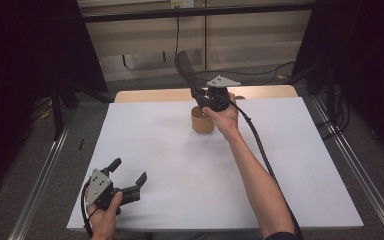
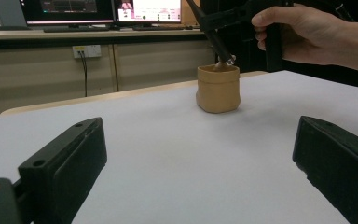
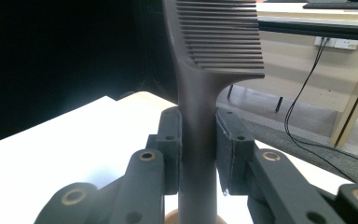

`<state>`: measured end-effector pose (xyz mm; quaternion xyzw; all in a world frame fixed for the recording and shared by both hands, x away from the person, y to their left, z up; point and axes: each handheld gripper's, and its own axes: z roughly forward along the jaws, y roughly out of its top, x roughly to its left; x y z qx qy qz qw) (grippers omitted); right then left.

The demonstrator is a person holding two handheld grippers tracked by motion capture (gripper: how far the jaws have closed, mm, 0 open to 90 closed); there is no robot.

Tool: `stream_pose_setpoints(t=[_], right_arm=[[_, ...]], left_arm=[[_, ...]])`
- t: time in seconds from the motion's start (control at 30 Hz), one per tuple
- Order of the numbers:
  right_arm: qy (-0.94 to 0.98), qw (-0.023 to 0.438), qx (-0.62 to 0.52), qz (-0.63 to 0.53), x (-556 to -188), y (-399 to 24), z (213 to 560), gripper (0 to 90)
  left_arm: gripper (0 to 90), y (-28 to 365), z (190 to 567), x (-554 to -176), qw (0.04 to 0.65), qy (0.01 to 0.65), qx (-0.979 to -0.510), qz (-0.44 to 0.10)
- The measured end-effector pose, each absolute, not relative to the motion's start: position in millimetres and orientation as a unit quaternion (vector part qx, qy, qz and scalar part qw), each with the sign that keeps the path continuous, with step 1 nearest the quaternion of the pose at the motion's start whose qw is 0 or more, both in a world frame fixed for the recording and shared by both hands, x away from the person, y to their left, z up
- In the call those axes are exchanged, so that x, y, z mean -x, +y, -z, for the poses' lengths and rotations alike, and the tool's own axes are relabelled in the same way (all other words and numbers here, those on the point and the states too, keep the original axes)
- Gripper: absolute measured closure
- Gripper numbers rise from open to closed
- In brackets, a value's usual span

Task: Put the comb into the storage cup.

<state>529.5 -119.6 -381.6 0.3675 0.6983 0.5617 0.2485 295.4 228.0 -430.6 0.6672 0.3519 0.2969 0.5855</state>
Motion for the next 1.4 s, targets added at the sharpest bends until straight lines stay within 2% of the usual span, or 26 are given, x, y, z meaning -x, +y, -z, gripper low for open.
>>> stream_pose_setpoints(t=[0.57, 1.4], right_arm=[[0.712, 0.25, -0.365, -0.545, -536.1, -118.3, 397.5, 72.8], [0.727, 0.244, -0.353, -0.536, -527.4, -115.6, 412.6, 72.8]], left_arm=[[3.0, 229.7, 430.0, -295.8, 0.587, 0.353, -0.665, -0.296], [2.9, 230.7, 430.5, -296.8, 0.586, 0.356, -0.665, -0.295]])
